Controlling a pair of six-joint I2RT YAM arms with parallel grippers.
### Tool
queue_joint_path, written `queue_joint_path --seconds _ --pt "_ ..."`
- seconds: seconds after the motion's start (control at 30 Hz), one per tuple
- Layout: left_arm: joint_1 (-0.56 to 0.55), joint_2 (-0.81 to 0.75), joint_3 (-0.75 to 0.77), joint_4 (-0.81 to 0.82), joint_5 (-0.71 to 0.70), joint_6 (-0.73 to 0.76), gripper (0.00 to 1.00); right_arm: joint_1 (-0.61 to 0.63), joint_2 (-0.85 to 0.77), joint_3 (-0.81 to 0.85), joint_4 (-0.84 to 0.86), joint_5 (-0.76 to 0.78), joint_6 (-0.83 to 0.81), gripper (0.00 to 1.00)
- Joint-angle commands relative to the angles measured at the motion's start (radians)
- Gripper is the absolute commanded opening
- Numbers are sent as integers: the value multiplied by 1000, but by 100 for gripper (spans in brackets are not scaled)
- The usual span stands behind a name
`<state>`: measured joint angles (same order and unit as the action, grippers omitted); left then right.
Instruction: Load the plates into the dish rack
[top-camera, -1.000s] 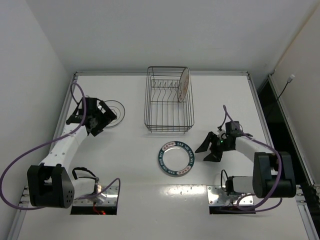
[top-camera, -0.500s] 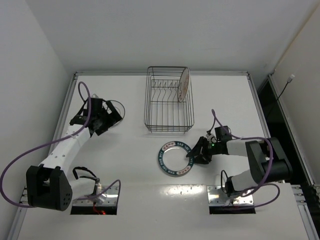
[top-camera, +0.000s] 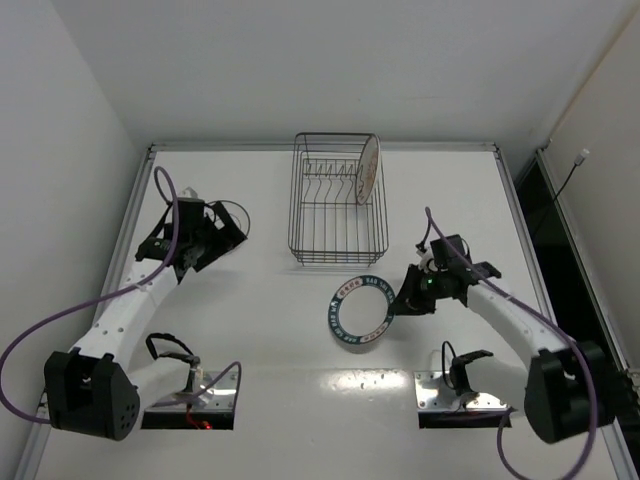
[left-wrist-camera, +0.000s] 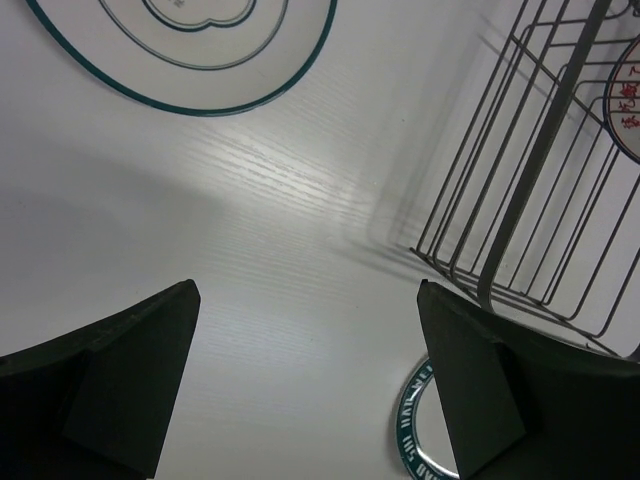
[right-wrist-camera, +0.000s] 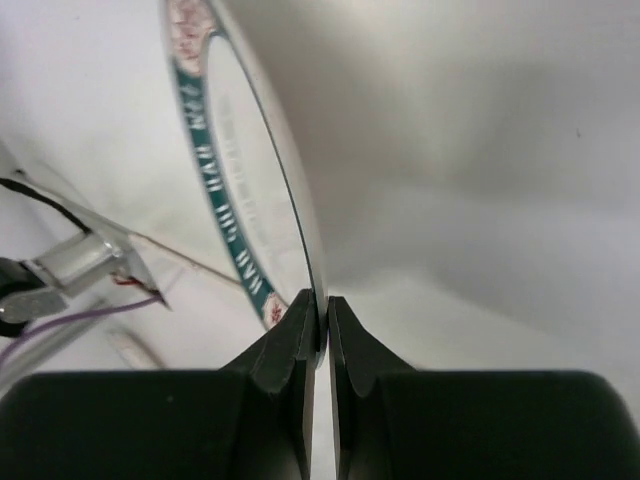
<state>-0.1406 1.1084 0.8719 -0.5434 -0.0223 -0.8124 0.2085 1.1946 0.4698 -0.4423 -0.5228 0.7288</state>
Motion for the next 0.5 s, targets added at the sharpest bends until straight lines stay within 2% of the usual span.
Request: queue_joint_path --seconds 0.0,0.07,0.1,0.17,0.2,0.27,0.3,0.37,0.4,0.47 --pt "-31 -36 -11 22 -2 1 89 48 -174 218 -440 144 -133 0" --pt "-56 -56 -2 22 -24 16 89 60 -255 340 -560 176 -147 0" --pt "-66 -56 -2 8 -54 28 89 60 -256 481 -638 203 -157 0" --pt "-97 -77 12 8 -103 79 89 60 -244 640 -694 242 -157 0" --pt "-132 -97 12 29 -155 99 89 60 -187 800 -708 297 -157 0" --pt "-165 -123 1 39 -185 137 89 60 -110 947 -694 360 -157 0" --pt "-175 -136 -8 39 -194 169 89 60 -66 1084 -670 451 -157 0" --pt "-189 -168 -8 30 -211 185 89 60 78 1244 -638 564 -134 0" --pt "-189 -177 -19 14 -223 194 90 71 129 1288 -604 669 -123 0" --pt "-189 -193 -19 1 -235 194 91 81 281 1416 -560 758 -123 0"
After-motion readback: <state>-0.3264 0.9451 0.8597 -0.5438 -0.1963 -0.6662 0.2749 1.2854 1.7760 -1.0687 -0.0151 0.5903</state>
